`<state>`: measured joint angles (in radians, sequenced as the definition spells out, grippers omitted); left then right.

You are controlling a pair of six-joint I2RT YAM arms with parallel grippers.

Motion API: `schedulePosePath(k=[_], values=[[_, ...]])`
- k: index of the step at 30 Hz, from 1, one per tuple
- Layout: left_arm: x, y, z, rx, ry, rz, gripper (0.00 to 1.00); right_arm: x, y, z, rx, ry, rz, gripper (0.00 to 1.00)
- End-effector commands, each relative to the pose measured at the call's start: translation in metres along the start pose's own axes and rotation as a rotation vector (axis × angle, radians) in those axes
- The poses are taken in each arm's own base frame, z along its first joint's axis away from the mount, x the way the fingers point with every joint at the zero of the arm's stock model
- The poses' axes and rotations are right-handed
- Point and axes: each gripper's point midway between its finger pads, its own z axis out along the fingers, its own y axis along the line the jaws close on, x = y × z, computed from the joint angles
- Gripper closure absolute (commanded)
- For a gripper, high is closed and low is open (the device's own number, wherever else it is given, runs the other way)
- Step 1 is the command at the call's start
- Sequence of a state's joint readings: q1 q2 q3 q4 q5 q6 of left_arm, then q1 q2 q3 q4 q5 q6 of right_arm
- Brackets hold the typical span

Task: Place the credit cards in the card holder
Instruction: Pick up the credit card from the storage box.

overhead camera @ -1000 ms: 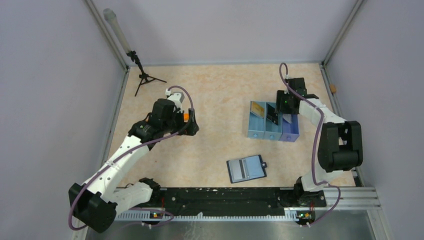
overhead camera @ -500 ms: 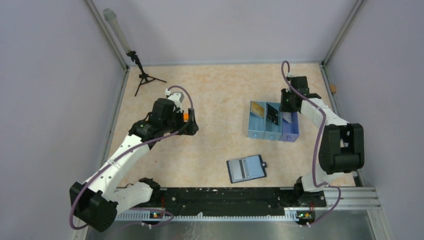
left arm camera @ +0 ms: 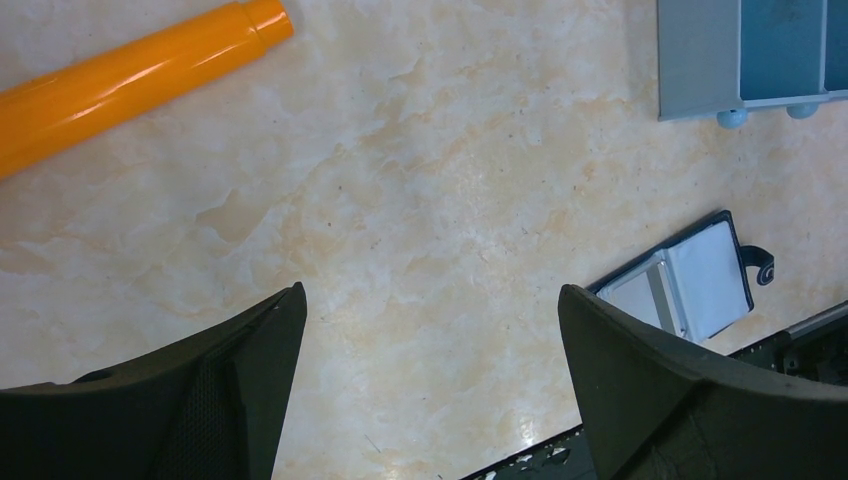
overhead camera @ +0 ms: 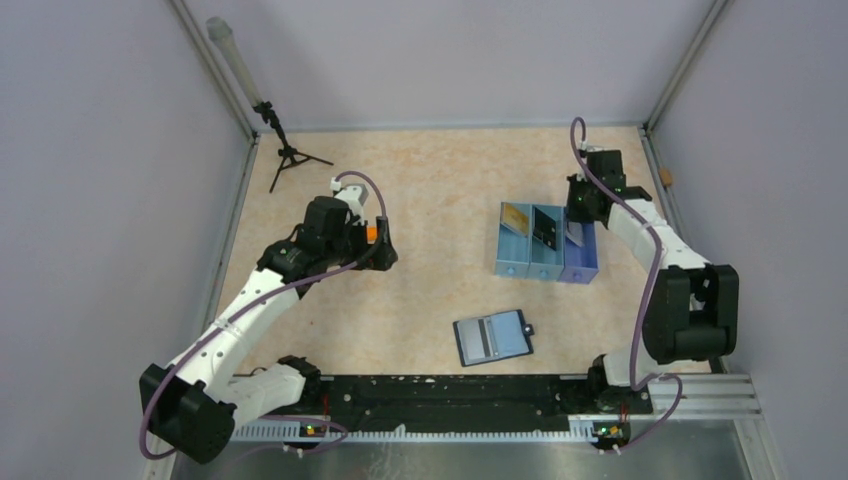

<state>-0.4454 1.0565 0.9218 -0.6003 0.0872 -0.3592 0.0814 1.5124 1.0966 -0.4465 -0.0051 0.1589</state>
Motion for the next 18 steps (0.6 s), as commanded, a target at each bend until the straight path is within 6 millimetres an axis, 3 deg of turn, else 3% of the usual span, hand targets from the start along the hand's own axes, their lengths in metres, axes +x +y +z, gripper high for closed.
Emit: schedulePosePath(k=[1,8,14,18], values=[[-0.002,0.001,0.000,0.008,-0.013,0.012,0.01,-0.026,-0.003,-0.024,0.038,-0.070,0.014,0.99],[-0.002,-0.013,-0.006,0.084,-0.008,0.032,0.01,-0.032,-0.036,-0.053,0.229,-0.113,0.028,1.00],[-0.006,-0.040,-0.013,0.233,-0.055,-0.037,0.01,-0.047,-0.024,-0.099,0.172,-0.215,0.035,1.00],[-0.005,-0.054,-0.017,0.305,-0.077,-0.068,0.02,-0.045,-0.017,-0.129,0.135,-0.241,0.025,1.00]])
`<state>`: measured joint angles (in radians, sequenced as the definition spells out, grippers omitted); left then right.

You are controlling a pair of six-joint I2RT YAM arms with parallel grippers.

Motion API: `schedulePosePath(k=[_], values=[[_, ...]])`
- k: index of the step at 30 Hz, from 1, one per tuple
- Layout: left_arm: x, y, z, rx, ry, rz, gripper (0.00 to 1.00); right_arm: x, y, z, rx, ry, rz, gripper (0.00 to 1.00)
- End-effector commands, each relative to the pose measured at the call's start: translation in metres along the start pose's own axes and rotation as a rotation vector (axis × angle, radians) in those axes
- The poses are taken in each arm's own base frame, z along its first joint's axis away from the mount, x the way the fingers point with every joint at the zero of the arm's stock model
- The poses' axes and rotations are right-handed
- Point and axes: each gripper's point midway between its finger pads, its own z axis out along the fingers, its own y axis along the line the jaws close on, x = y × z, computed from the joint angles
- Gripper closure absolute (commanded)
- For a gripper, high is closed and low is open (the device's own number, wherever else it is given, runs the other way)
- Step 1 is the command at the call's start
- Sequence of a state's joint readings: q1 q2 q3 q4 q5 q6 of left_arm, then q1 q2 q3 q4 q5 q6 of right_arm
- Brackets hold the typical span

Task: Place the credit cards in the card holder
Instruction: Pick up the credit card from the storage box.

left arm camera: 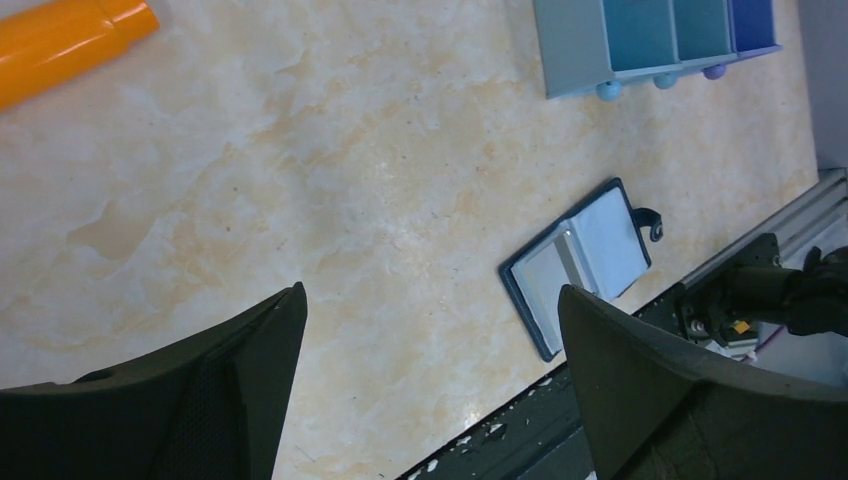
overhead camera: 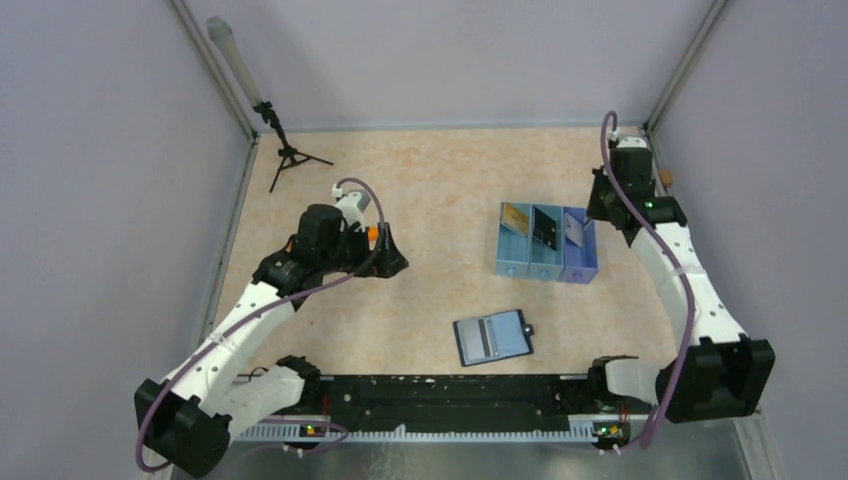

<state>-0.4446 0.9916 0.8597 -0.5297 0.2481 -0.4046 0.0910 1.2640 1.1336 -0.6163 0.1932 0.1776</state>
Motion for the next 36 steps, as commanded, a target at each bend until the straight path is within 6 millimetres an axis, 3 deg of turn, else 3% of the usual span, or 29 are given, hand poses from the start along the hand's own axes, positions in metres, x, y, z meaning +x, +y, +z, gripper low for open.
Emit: schedulePosePath(k=[1,3,6,12,17,21,27,36], values=[[-0.012,-0.030,-0.005,0.148,-0.070,-0.034,0.02,-0.025,0.007,-0.050,-0.066,-0.093,0.012,1.00],[-0.009,-0.042,-0.006,0.201,-0.068,-0.028,0.03,-0.021,0.025,-0.067,-0.187,-0.091,0.008,1.00],[0.000,-0.069,-0.008,0.321,-0.040,0.012,0.05,-0.006,0.068,-0.094,-0.471,-0.060,-0.018,1.00],[0.040,-0.125,-0.011,0.518,0.074,0.160,0.04,0.048,0.143,-0.150,-0.952,0.097,-0.127,1.00],[0.050,-0.140,-0.015,0.562,0.090,0.196,0.01,0.095,0.188,-0.189,-1.290,0.235,-0.175,1.00],[0.051,-0.144,-0.018,0.589,0.075,0.205,0.01,0.129,0.209,-0.209,-1.448,0.328,-0.212,1.00],[0.076,-0.159,-0.019,0.673,0.182,0.239,0.06,0.146,0.222,-0.230,-1.582,0.368,-0.236,1.00],[0.087,-0.180,-0.031,0.810,0.234,0.244,0.59,0.145,0.230,-0.231,-1.598,0.373,-0.264,1.00]])
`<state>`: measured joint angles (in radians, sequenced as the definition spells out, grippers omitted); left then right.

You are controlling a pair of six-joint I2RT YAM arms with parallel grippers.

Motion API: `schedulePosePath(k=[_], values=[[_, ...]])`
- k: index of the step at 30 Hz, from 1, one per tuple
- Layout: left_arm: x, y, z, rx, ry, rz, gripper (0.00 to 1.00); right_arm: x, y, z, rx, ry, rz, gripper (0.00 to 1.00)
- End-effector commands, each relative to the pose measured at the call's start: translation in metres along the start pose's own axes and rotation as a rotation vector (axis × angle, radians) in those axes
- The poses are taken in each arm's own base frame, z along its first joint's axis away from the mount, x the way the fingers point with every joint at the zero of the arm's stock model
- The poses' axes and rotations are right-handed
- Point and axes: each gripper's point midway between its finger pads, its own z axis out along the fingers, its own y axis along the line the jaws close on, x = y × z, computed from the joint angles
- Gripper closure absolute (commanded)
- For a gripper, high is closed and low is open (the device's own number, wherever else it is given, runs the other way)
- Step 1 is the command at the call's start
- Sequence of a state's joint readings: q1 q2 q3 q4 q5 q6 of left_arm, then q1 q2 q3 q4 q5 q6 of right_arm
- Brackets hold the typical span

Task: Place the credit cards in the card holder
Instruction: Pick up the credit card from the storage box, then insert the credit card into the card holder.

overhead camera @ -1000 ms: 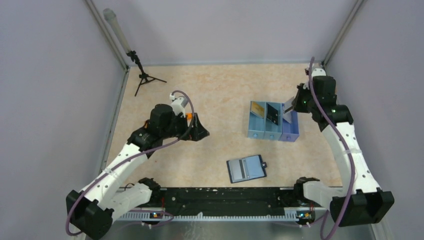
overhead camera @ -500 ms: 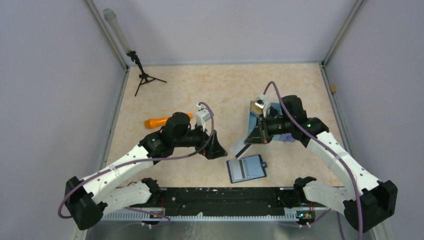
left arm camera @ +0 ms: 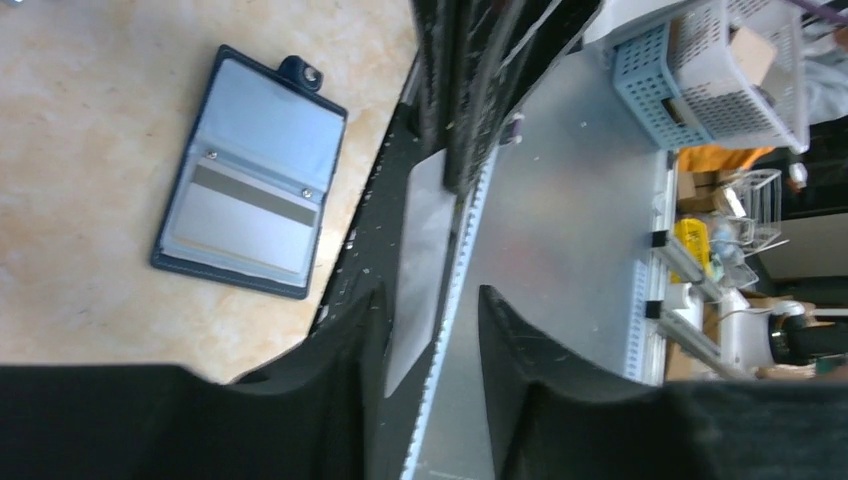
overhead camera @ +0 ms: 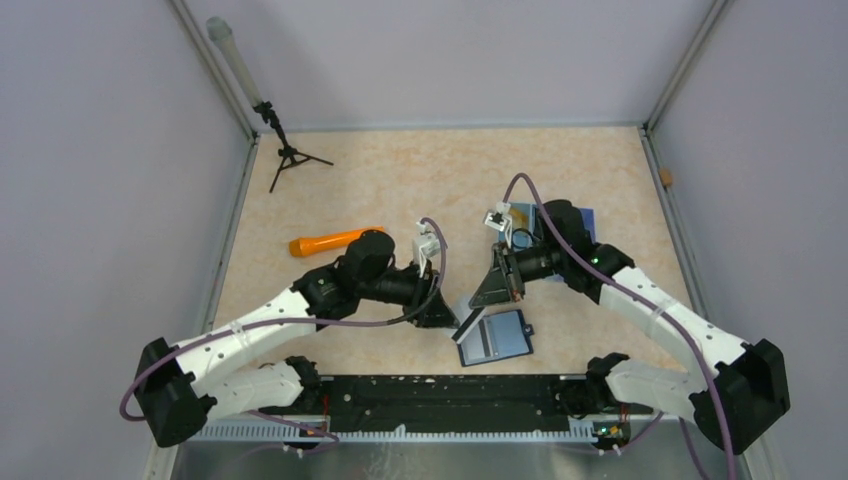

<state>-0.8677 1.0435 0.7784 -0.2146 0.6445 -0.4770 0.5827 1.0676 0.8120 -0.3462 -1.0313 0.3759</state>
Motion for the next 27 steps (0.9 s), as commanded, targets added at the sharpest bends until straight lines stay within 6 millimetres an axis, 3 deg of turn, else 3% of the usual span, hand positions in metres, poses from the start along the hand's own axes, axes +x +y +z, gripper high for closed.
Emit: schedulePosePath(k=[1,6,8,11,15,21,27], values=[[-0.008,-0.018,0.002,0.102,-0.025,0.041,0.66,-0.013,0.014,0.003,-0.049,-0.003,-0.078,1.00],[-0.003,-0.020,0.008,0.147,-0.026,-0.006,1.00,-0.013,0.005,0.003,0.008,0.006,-0.071,1.00],[-0.002,-0.018,0.011,0.152,-0.046,-0.036,1.00,-0.015,0.000,0.000,0.064,-0.007,-0.073,0.97],[0.004,-0.006,0.017,0.115,-0.079,-0.105,1.00,-0.018,-0.023,-0.010,0.251,-0.040,-0.038,0.55],[0.017,0.015,0.028,0.036,-0.161,-0.238,1.00,-0.009,-0.065,-0.033,0.548,-0.088,0.064,0.34],[0.021,0.039,0.043,-0.070,-0.328,-0.447,1.00,0.038,-0.118,-0.075,0.916,-0.123,0.229,0.29],[0.029,0.053,0.064,-0.182,-0.395,-0.560,1.00,0.047,-0.132,-0.078,0.978,-0.193,0.326,0.25]])
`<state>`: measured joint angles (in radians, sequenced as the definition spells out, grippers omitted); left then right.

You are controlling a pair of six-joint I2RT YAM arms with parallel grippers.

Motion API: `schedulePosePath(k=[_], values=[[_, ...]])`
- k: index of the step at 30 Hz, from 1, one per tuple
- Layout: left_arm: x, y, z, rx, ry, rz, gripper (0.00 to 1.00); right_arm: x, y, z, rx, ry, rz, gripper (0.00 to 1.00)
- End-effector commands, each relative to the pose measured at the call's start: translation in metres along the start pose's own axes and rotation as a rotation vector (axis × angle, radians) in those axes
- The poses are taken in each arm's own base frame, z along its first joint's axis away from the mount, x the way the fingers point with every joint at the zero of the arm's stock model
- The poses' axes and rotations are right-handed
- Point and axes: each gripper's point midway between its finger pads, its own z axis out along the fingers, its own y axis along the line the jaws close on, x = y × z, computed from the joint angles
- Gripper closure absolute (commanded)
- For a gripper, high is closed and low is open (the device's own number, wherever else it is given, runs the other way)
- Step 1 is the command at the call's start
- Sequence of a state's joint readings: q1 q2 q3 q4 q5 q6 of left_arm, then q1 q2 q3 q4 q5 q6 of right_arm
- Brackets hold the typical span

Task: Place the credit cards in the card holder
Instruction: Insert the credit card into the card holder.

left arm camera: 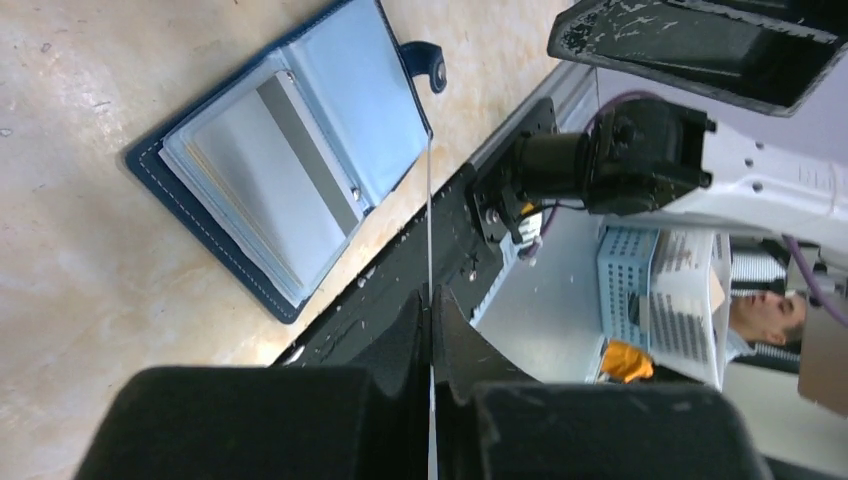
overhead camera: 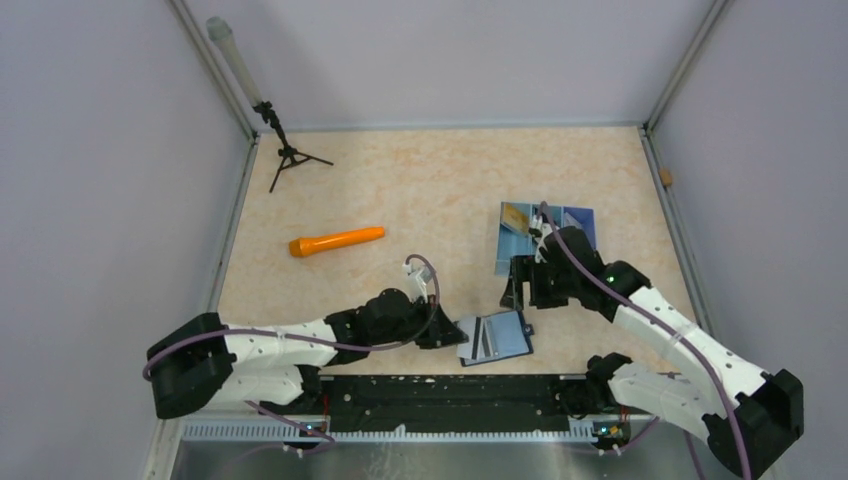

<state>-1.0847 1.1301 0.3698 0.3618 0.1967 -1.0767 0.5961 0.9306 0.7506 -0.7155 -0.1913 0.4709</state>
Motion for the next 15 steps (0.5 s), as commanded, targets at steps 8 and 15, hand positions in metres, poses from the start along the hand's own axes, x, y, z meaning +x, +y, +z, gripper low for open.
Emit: schedulePosePath(k=[8,15], values=[[-0.019,0.006,0.029,-0.081,-0.226,-0.140,1.00,0.035,-0.042,0.040,0.212,-0.054,0.279,0.16],[-0.017,0.006,0.034,-0.096,-0.219,-0.133,1.00,0.051,-0.043,0.057,0.263,-0.031,0.263,0.23]])
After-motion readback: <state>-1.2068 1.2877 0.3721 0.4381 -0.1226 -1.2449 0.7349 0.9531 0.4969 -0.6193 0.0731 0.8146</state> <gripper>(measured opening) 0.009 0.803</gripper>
